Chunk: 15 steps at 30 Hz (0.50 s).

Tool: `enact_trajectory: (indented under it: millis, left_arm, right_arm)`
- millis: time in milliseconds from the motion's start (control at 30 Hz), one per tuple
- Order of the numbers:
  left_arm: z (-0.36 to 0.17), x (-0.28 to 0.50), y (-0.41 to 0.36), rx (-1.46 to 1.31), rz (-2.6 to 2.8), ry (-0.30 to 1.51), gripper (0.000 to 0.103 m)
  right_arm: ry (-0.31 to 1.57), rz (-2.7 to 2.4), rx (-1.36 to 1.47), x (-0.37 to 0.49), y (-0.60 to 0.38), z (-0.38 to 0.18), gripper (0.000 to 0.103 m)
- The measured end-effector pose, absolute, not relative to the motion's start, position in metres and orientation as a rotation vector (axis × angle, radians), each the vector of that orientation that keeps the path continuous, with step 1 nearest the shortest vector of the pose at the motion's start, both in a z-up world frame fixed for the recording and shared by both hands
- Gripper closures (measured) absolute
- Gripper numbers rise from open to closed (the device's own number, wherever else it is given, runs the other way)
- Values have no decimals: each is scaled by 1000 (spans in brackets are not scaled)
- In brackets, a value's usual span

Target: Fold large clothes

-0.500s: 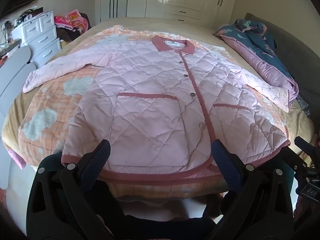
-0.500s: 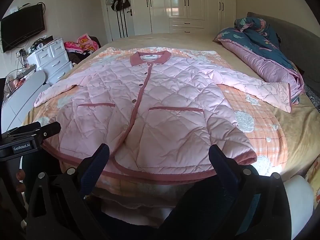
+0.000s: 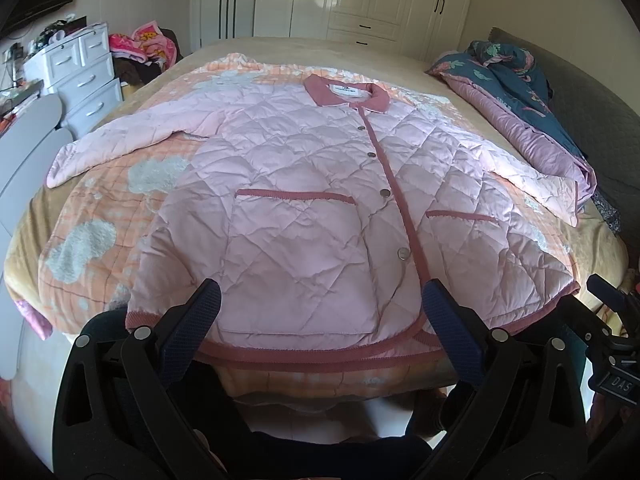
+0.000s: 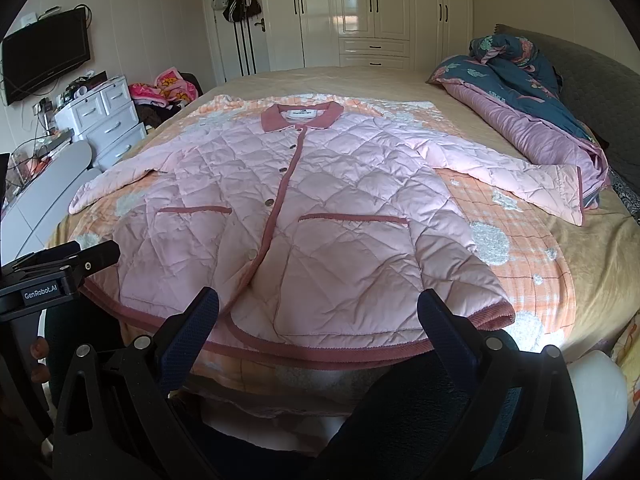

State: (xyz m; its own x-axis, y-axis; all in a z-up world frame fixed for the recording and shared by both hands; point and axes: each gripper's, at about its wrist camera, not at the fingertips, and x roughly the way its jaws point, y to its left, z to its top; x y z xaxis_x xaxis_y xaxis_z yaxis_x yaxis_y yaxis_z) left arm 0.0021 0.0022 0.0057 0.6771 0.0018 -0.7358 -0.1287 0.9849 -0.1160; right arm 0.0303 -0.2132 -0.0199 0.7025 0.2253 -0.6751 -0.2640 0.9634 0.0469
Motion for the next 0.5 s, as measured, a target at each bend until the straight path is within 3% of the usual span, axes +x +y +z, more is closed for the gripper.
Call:
enact_trajectory:
  millis: [500]
  left_arm:
    - [8, 1, 0, -156, 69, 820, 8]
  right_arm:
    - [744, 277, -54, 30, -212, -21, 4]
